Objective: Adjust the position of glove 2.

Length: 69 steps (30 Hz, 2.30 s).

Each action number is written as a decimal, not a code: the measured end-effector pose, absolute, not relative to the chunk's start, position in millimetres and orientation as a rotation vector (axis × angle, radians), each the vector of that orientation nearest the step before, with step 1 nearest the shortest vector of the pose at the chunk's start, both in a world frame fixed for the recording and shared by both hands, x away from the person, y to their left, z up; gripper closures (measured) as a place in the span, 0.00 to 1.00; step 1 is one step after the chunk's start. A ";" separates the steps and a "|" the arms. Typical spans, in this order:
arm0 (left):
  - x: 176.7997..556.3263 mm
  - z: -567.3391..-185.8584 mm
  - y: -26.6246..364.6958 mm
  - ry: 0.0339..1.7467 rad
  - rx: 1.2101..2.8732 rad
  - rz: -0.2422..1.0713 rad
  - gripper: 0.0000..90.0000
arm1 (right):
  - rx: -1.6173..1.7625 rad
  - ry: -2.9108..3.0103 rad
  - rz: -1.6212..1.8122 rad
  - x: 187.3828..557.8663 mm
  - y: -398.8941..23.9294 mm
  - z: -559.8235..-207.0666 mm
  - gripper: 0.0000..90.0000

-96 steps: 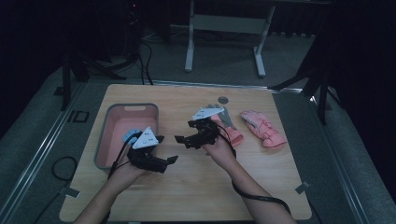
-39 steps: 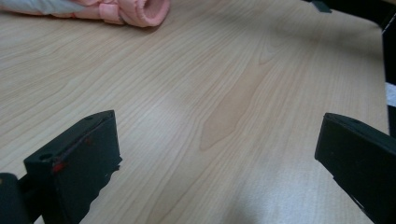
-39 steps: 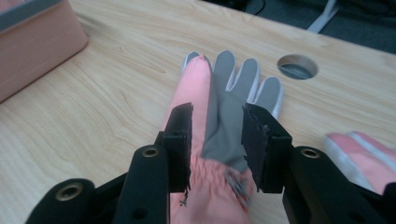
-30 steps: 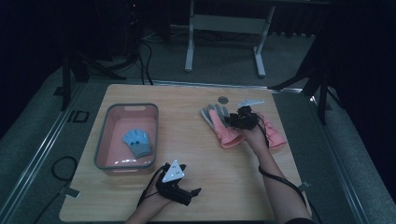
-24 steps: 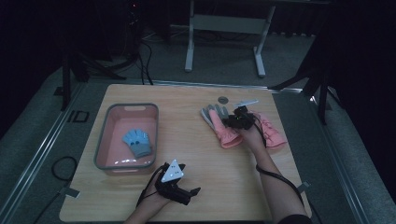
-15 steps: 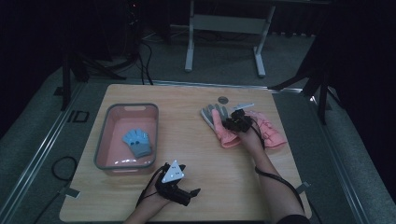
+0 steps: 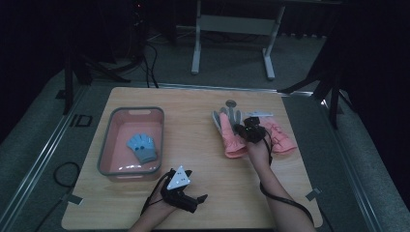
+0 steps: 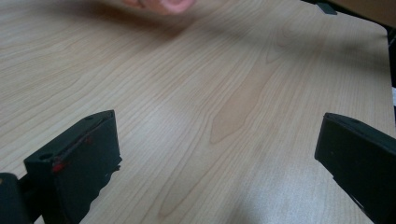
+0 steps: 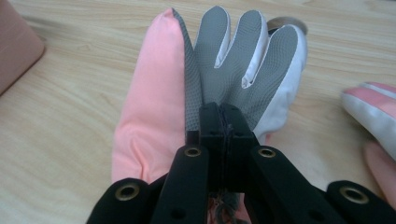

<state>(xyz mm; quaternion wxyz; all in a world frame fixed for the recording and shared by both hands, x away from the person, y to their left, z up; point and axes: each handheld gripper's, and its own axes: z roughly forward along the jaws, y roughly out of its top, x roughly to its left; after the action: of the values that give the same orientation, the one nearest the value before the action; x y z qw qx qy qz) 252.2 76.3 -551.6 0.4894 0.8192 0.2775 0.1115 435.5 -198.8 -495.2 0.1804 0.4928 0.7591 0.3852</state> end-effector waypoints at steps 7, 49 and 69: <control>251.6 -551.8 76.0 0.681 1.991 0.311 0.00 | 1.468 2.035 1.126 393.2 -195.8 -483.6 0.99; 250.4 -553.3 76.2 0.663 2.003 0.313 0.00 | 1.469 2.019 1.088 363.9 -199.7 -513.5 0.79; 250.8 -554.4 76.2 0.669 2.002 0.326 0.00 | 1.242 2.060 1.048 396.0 -323.8 -482.2 0.75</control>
<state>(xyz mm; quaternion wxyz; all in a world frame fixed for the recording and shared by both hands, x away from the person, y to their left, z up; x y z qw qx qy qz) 250.8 76.2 -554.4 0.4819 0.8213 0.2746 0.1337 396.0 -323.8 -482.2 0.2559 0.4576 0.7590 0.3861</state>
